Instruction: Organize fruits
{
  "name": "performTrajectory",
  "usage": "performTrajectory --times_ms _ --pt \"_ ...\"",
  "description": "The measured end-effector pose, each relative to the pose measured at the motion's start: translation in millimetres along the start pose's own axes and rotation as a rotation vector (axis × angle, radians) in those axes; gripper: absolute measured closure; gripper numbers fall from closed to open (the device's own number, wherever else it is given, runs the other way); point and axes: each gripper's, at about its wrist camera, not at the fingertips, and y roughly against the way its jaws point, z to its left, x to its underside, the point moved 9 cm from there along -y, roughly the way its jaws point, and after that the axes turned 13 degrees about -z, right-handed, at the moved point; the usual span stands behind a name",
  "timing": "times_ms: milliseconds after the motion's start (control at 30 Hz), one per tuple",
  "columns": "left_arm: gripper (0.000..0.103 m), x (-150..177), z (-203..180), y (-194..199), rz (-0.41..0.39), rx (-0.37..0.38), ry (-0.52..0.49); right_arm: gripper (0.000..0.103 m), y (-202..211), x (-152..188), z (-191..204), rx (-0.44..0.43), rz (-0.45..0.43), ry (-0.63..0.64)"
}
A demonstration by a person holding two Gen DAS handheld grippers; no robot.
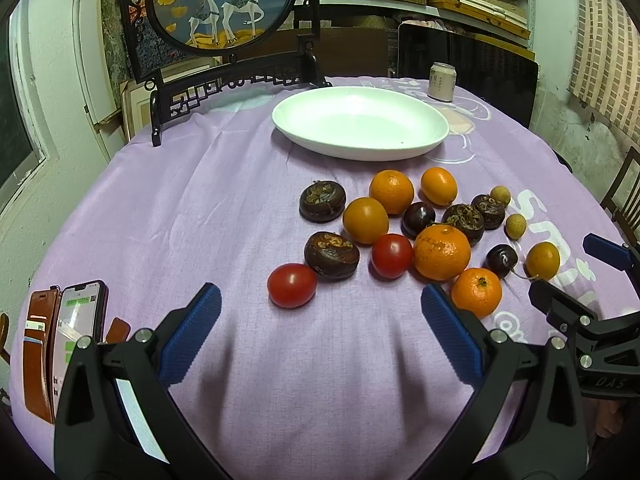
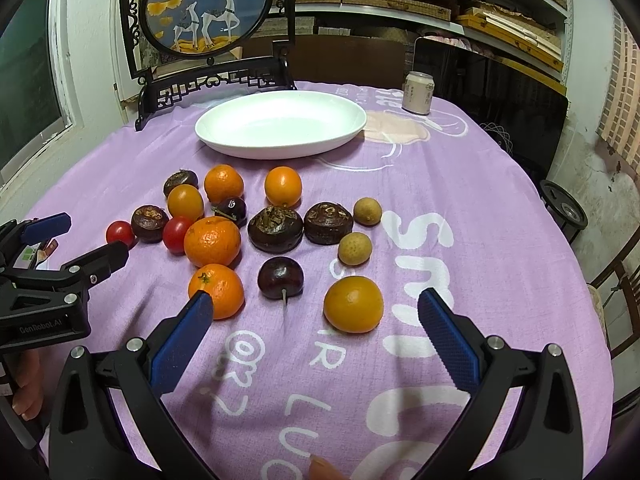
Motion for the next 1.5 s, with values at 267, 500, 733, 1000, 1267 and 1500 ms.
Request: performTrajectory --times_ms 267,500,733,1000,1267,1500 --pt "0.002 1.0 1.7 -0.9 0.009 -0.004 0.003 0.001 -0.7 -0.2 0.5 0.000 -0.004 -0.001" --pt "0.002 2.0 2.6 -1.9 0.016 -0.003 0.006 0.001 -0.9 -0.5 -0.1 0.001 -0.002 0.000" --pt "0.002 2.1 3.7 -1.3 0.018 -0.004 0.006 0.001 -1.0 -1.0 -1.0 0.001 -0.002 -0.001" --pt "0.002 2.1 4.1 -1.2 0.019 -0.002 0.003 0.001 -0.9 -1.0 -1.0 0.001 -0.002 -0.003" --pt "0.002 2.2 4.0 -1.4 0.020 -0.003 0.002 0.001 -0.9 -1.0 -1.1 0.001 -0.001 -0.002" --pt "0.002 4.3 2.6 -4.5 0.029 0.004 0.000 0.001 -2.6 1.3 -0.1 -0.008 0.012 -0.005"
